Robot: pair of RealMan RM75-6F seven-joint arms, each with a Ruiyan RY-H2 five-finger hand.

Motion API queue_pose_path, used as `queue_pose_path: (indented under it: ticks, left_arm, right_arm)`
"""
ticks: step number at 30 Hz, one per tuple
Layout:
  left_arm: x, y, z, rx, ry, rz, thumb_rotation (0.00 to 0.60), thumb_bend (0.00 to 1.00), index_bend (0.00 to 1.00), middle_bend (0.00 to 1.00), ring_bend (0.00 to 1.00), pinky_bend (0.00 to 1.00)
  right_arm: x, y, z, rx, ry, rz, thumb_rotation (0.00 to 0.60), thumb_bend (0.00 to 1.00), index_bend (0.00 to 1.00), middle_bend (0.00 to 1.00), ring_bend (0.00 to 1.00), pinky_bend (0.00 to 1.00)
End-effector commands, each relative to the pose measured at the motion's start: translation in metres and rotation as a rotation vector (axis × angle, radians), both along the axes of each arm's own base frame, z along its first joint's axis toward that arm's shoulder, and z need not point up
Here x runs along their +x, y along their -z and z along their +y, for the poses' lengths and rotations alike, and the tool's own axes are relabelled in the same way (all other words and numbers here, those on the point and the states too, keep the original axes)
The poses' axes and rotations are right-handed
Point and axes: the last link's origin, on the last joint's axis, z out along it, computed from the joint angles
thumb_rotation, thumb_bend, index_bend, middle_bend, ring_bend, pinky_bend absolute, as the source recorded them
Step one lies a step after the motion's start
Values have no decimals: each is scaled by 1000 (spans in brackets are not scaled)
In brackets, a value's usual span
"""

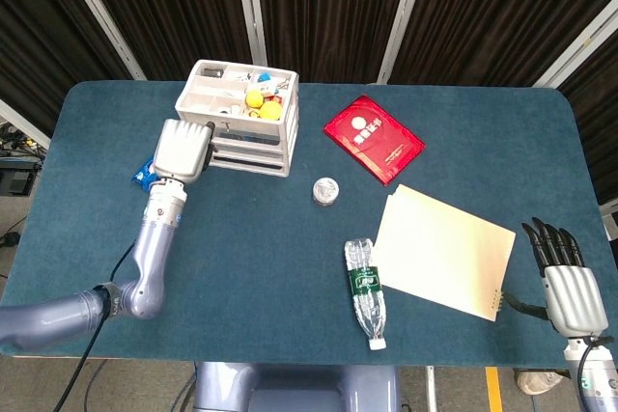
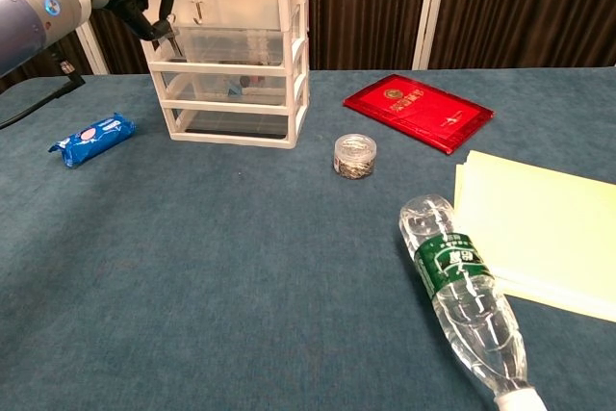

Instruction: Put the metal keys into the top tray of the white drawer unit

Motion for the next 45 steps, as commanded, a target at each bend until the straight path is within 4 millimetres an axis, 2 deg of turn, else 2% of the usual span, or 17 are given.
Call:
queue_pose_path:
  ticks: [1, 13, 26, 36, 40, 45]
  left_arm:
    - [2, 4, 4, 0, -1, -5, 600, 461, 576, 1000, 861, 671]
    - [9, 11, 15, 8, 14, -8, 600, 461, 579, 1000, 861, 670]
    - [22, 21, 17, 6, 39, -8, 600, 462, 584, 1000, 860, 671]
    - [25, 20, 17, 13, 43, -6, 600, 455, 575, 990, 847, 670]
    - [24, 20, 15, 12, 53, -3, 600, 392, 545, 960, 819, 667]
    - [22, 15, 1, 11, 88, -47, 600, 285, 496, 832, 711, 583]
  right_arm:
    - [0, 0, 0, 0, 0, -4, 600, 0, 0, 0, 0, 0]
    - [0, 0, -1, 2, 4, -16, 600, 0, 0, 0, 0, 0]
    - [1, -1, -1, 0, 5, -25, 600, 0, 0, 0, 0, 0]
    - [1, -2, -1, -1, 4, -29, 600, 0, 0, 0, 0, 0]
    - [1, -2, -1, 0, 6, -28, 600, 0, 0, 0, 0, 0]
    - [0, -2, -2, 1, 9, -24, 600, 0, 0, 0, 0, 0]
